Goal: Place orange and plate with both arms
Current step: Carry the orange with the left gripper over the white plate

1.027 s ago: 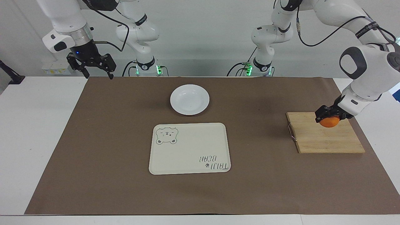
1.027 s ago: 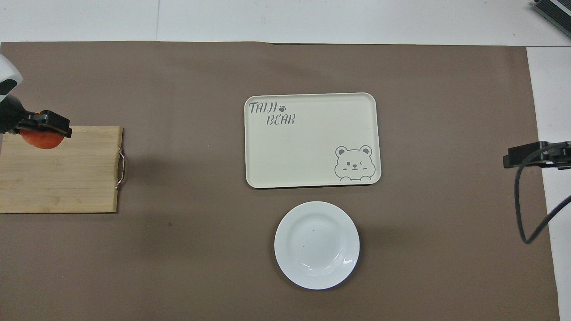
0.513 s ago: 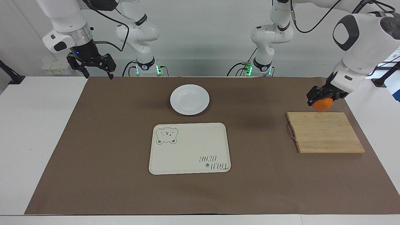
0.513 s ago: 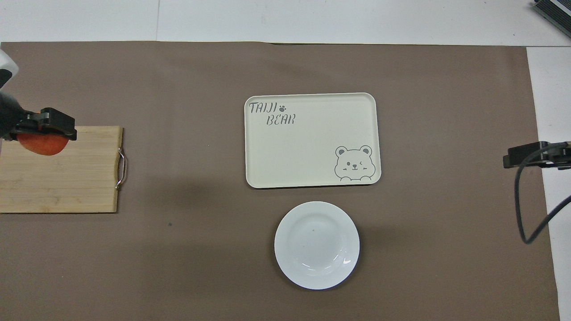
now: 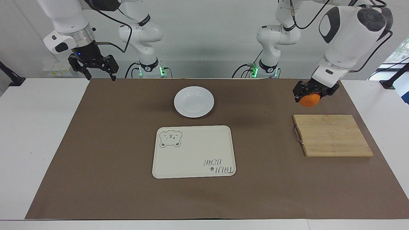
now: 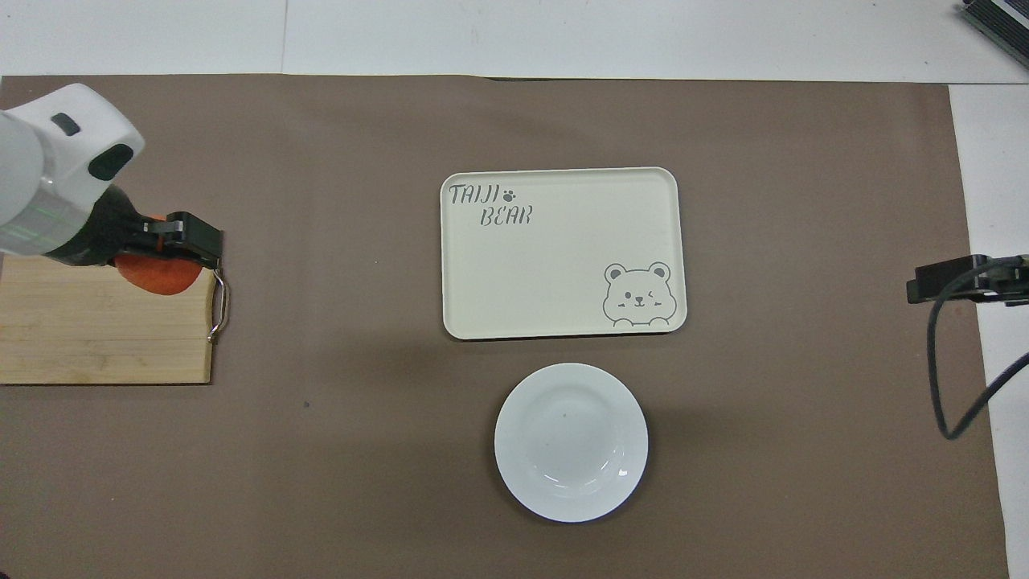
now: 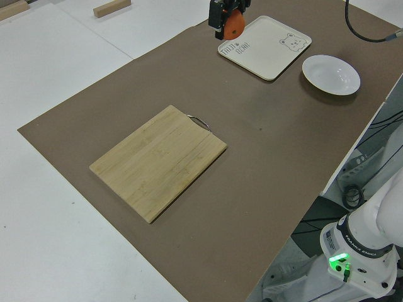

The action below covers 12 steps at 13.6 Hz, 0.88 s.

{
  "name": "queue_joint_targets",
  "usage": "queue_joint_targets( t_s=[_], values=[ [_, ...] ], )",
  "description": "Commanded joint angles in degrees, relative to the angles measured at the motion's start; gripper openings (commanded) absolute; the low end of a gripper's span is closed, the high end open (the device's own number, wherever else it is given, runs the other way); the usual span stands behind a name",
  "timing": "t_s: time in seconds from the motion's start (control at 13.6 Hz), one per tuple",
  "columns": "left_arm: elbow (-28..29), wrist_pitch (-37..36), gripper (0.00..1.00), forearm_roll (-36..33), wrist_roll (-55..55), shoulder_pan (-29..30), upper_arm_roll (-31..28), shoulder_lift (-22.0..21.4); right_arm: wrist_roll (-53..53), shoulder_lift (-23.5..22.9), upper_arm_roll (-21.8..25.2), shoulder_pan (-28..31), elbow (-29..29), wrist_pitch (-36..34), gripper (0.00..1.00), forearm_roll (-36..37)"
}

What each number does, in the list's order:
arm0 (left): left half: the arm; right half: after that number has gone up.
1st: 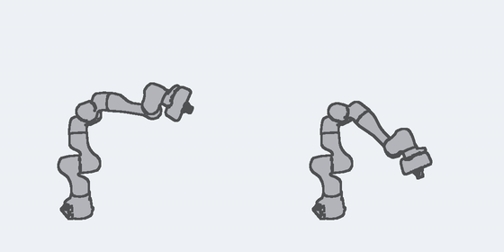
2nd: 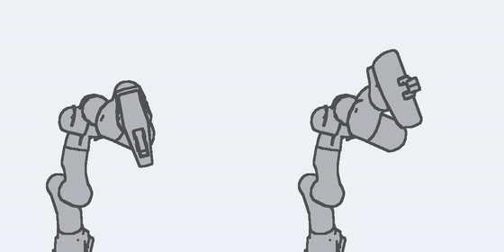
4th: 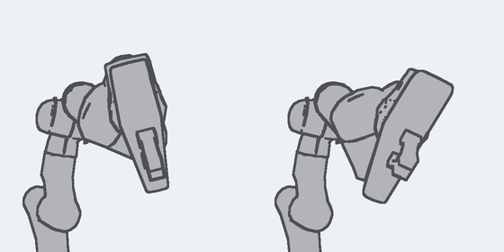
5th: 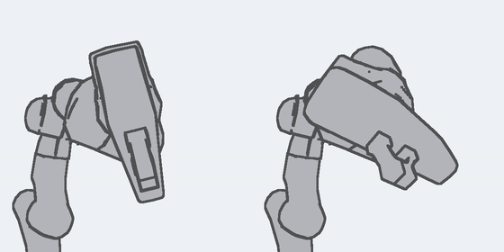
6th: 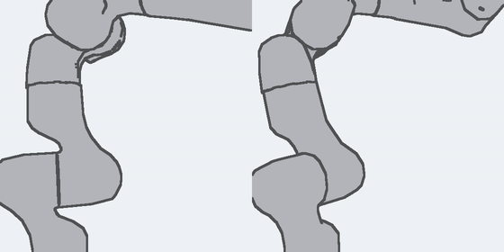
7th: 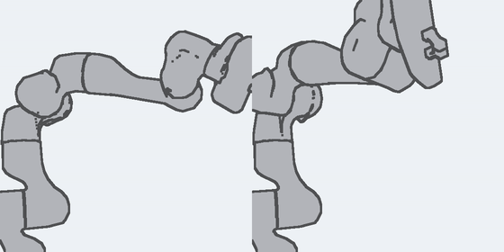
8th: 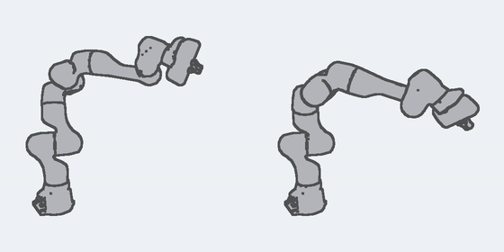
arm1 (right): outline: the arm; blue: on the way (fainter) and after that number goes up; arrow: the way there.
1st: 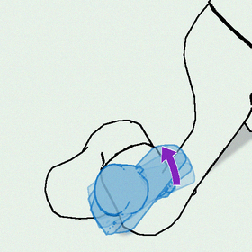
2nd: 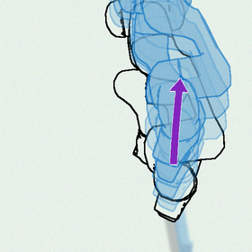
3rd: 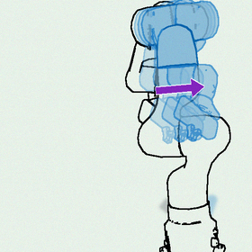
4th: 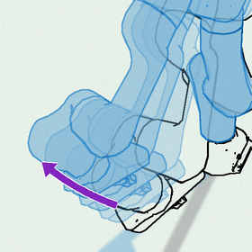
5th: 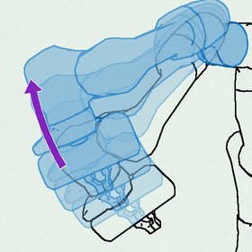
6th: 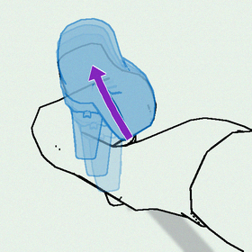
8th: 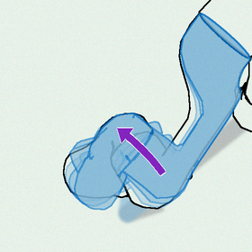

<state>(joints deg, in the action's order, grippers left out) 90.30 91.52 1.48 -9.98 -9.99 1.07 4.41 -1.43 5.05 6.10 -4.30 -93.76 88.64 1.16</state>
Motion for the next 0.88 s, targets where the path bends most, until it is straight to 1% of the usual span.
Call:
queue_joint_targets(
  t_s=[0.0,0.22,0.44,0.59,0.81],
  values=[
    [2.95,2.78,0.0,-0.6,-7.22,-6.25,-0.63,-0.99,0.2,0.66,-0.21,0.52,-0.46,0.31,1.0,-0.29],
    [4.27,5.68,0.0,0.02,-15.48,-12.14,-0.46,-0.2,0.2,0.66,-0.21,0.52,-0.46,0.31,1.0,-0.29],
    [9.18,12.69,0.0,0.02,-19.89,-16.72,-0.46,-0.02,0.2,0.66,-0.21,0.52,-0.46,0.31,1.0,-0.29],
    [11.12,15.52,0.0,0.02,-24.1,-19.53,-0.46,0.33,0.2,0.66,-0.12,0.78,-0.54,-0.39,1.0,-0.29],
    [12.09,18.69,0.0,0.02,-31.13,-24.54,-0.46,3.05,0.29,0.66,-0.03,0.7,-0.46,-0.48,1.0,-0.29]
  ],
)
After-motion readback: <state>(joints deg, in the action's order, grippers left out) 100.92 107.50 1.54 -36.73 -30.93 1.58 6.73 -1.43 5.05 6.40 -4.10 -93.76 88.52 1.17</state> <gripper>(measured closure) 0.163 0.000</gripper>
